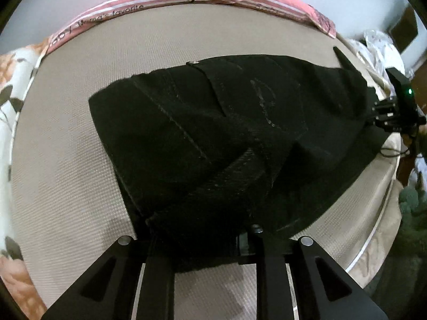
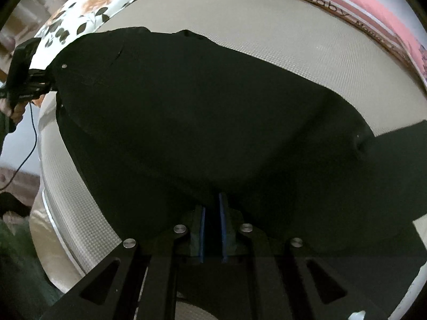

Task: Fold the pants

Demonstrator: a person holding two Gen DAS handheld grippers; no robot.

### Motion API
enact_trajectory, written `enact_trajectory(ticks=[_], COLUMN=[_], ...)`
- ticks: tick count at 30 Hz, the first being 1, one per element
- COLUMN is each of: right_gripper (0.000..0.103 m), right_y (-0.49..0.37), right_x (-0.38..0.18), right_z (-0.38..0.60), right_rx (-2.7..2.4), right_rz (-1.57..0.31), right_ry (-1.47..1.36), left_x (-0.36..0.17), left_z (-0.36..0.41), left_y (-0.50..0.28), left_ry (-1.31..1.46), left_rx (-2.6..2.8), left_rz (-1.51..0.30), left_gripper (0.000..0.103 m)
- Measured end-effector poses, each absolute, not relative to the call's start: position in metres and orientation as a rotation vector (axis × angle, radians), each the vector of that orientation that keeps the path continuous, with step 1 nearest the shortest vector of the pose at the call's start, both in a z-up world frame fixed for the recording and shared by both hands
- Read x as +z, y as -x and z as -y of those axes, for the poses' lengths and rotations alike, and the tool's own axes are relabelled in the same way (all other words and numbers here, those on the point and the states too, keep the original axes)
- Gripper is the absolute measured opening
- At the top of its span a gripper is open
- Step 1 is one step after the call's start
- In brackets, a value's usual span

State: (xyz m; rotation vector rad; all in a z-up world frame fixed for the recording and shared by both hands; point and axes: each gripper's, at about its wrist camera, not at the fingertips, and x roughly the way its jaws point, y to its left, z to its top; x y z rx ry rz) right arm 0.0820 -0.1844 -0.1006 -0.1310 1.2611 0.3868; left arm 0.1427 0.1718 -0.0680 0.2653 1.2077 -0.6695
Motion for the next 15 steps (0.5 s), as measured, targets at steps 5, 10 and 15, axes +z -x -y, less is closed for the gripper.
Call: enact_trajectory(ticks=[5, 10, 15], right_gripper=[0.035, 0.041, 0.041], right_y=[-0.075, -0.069, -0.054], right_x=[-0.097, -0.096, -0.078], right_z=[0.178, 0.175, 0.182], right_rx=[0.354, 0.323, 0.293], right_rz=[-1.243, -1.218, -1.165], right_ry=[0.117, 0.133, 0.083], left_x=[-0.06, -0.046, -0.026], left_z=[-0.169, -0.18, -0.222], left_y=[-0.129, -0.114, -0.106], left_ry=[-0.387, -0.478, -0.13], left_rx=[-0.631, -0.528, -0.392], left_rz=[-1.208, -1.154, -1.136], left_gripper=[0.041, 0.088, 0.088])
